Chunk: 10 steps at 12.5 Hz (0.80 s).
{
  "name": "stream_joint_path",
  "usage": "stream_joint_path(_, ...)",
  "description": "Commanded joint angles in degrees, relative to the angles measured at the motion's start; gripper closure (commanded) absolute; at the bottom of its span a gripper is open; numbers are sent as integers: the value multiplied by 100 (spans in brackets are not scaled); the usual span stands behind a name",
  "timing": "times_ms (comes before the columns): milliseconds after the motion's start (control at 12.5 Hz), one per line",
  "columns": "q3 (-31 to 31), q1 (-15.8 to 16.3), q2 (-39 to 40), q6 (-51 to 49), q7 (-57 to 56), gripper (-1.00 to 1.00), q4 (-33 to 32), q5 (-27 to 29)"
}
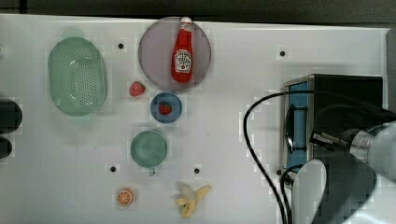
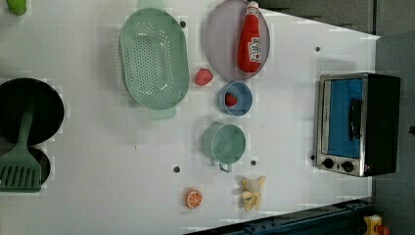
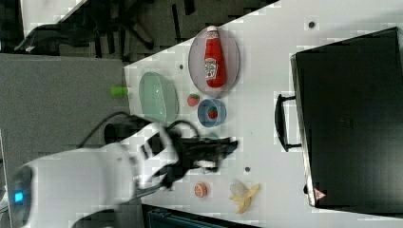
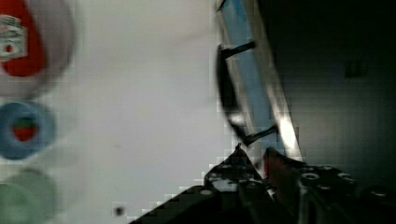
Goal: Flap open oven.
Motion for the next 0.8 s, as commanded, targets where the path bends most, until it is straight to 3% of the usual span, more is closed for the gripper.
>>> stream_joint_path(80,-72,76,272,898,-1408,65,-527,-108)
stream_joint_path(800,-151,54,1205,3139,-1408,65,-1511,-205)
